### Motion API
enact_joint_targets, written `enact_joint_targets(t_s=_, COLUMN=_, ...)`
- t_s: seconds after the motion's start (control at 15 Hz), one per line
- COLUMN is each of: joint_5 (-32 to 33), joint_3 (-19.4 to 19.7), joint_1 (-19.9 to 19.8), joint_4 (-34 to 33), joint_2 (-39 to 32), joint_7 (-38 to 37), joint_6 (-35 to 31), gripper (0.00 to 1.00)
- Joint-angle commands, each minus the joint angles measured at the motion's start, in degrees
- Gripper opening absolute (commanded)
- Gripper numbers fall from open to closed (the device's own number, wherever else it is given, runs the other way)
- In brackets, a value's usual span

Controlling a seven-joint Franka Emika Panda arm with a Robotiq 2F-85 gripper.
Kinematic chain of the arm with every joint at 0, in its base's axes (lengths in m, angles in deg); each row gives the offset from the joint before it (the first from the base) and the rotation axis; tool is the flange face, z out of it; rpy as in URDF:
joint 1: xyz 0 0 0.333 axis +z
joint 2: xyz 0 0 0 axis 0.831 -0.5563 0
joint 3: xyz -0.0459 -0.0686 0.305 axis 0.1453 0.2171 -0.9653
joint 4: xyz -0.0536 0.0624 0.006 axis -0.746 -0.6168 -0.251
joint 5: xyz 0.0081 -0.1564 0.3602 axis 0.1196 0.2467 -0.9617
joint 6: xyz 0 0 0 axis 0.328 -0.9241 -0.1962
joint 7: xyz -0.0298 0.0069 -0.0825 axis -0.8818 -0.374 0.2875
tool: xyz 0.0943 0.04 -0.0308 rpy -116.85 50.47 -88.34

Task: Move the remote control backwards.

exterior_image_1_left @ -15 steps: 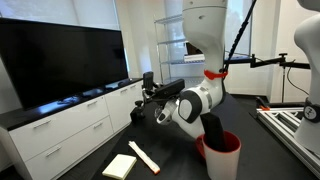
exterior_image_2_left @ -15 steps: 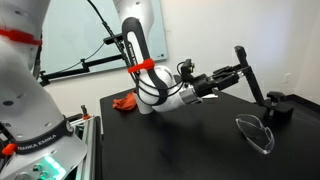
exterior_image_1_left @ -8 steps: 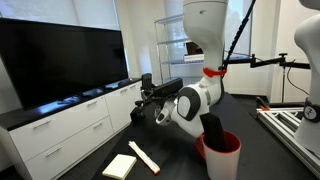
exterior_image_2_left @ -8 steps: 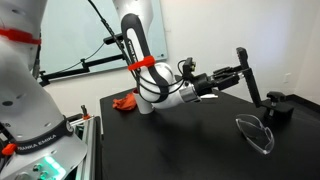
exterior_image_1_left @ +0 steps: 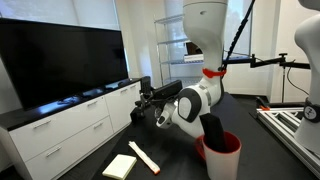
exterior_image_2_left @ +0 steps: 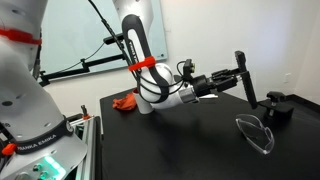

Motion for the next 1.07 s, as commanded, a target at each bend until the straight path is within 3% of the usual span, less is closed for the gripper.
enact_joint_targets(t_s=0.0, joint_5=1.15, joint_3=-0.89, joint_1=-1.36, joint_4=-0.01, joint_2=0.73, joint_7=3.29, joint_6=0.56, gripper=0.32)
enact_joint_targets(t_s=0.53, joint_5=-5.47, joint_3=-1.08, joint_1=-1.3, joint_4=-3.34, joint_2=-3.48, joint_7=3.15, joint_6=13.5, gripper=0.32)
enact_joint_targets(t_s=1.0, joint_5=-9.61, joint_3=-0.25, joint_1=-3.17, joint_4=-5.62, joint_2=-5.82, joint_7=6.43, joint_6=15.69, gripper=0.32)
